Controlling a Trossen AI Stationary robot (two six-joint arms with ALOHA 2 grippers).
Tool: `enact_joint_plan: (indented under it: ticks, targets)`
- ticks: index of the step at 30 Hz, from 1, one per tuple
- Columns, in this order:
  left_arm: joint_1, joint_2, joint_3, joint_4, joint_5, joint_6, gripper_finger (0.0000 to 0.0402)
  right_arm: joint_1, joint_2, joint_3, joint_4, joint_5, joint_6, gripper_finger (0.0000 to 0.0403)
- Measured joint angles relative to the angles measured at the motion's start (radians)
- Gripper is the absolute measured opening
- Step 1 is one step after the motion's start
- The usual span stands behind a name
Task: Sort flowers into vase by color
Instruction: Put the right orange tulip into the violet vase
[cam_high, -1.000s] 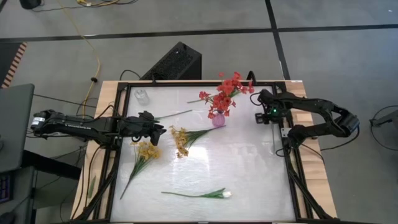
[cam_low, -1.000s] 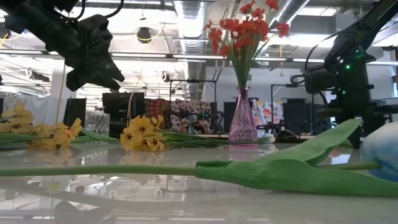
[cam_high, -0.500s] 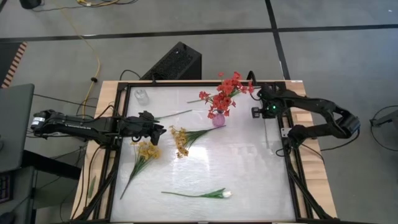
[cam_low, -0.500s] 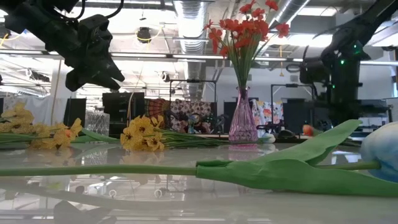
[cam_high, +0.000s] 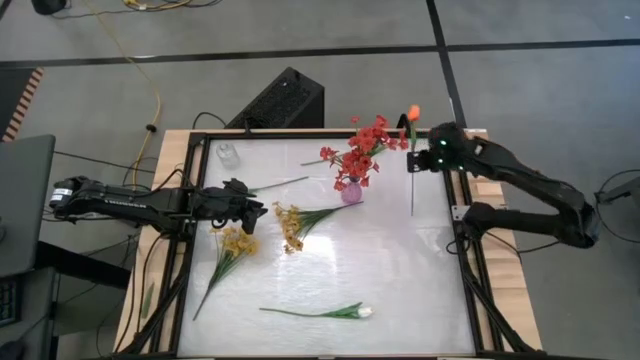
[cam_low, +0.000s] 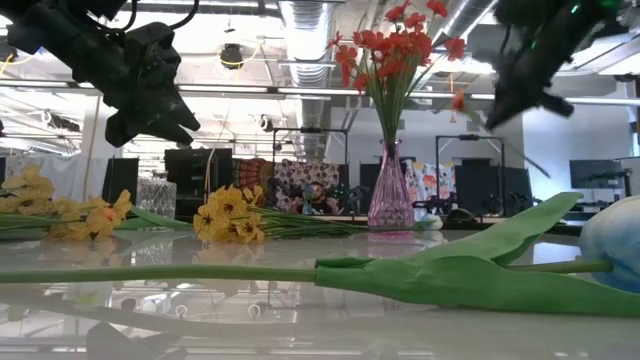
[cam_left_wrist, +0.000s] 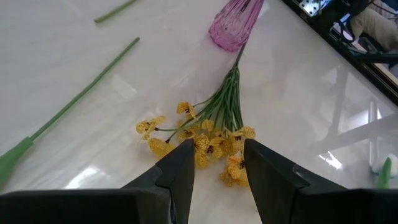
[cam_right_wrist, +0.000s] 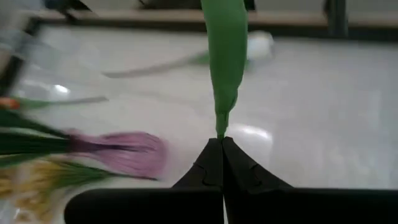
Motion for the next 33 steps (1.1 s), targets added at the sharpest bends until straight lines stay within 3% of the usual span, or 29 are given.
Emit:
enact_joint_plan:
  ticks: [4, 9, 15, 22, 27, 31, 33]
  targets:
    - [0.0, 0.0, 0.0, -0.002, 0.001, 0.0, 0.0128, 0.116, -0.11, 0.022, 0.074, 0.071, -0.01, 0.0016]
    - [0.0, 0.0, 0.0, -0.002, -0.003, 0.011, 0.0128, 0.274, -0.199, 0.022, 0.322, 0.114, -0.031, 0.0017]
    - [0.0, 0.0, 0.0, -0.002, -0.004, 0.011, 0.0128, 0.399, -0.217, 0.024, 0.546, 0.078, -0.043, 0.0018]
    - [0.0, 0.0, 0.0, -0.002, -0.005, 0.011, 0.0128, 0.482, -0.177, 0.024, 0.607, -0.016, 0.006, 0.0018]
    - [0.0, 0.0, 0.0, 0.01, 0.003, -0.01, 0.0128, 0.527, -0.125, 0.065, 0.681, -0.097, -0.053, 0.0019]
    - [0.014, -0.002, 0.023, 0.167, 0.126, -0.048, 0.0128, 0.559, -0.111, 0.133, 0.653, -0.098, -0.135, 0.0019]
    - [0.033, 0.009, 0.077, 0.226, 0.127, -0.009, 0.0128, 0.561, -0.112, 0.148, 0.636, -0.094, -0.156, 0.0019]
